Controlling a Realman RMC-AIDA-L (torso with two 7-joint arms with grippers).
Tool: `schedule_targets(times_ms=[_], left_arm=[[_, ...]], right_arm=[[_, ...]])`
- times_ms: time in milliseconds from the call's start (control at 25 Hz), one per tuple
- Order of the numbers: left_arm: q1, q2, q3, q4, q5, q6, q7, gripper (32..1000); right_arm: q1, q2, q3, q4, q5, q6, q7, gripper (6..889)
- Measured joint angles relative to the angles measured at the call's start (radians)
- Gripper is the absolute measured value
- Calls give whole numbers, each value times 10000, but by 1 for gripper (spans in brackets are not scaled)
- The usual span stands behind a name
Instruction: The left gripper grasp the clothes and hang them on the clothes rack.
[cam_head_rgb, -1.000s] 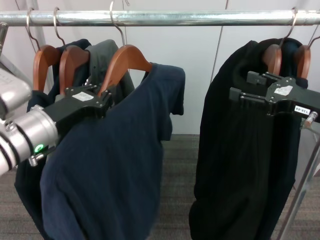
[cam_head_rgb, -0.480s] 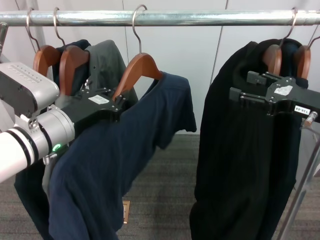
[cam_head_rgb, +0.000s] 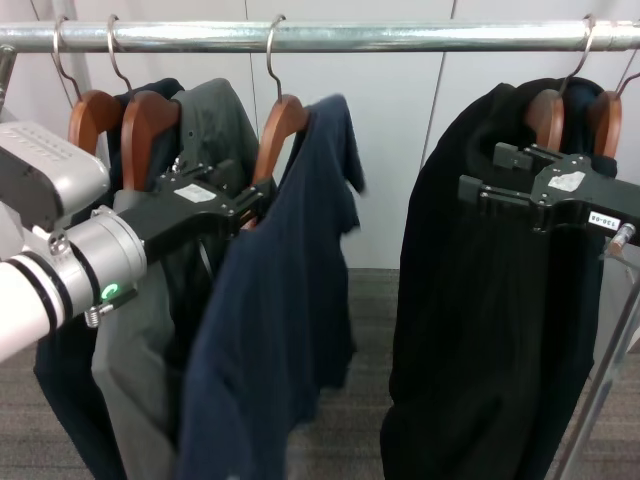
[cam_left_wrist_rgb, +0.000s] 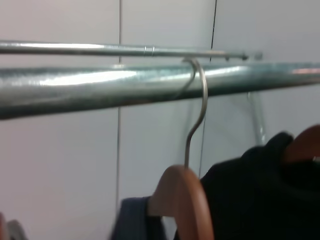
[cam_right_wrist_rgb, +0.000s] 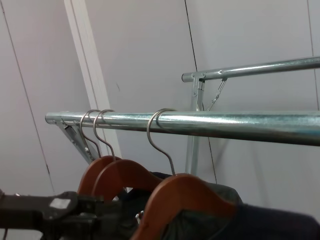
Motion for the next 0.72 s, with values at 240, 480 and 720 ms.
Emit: schedule_targets(times_ms=[240,480,720], left_arm=[[538,51,-1052,-26,-294,3117,418,519],[1182,251,-2257,-121,631,6004,439,643],[1601,263,-2849,-126,1624,6664,182,643]], right_arm=[[-32,1,16,0,0,-53,0,818],[-68,-38,16,0,7,-102,38,818],[-91,-46,-12,0,11,-123,61,818]])
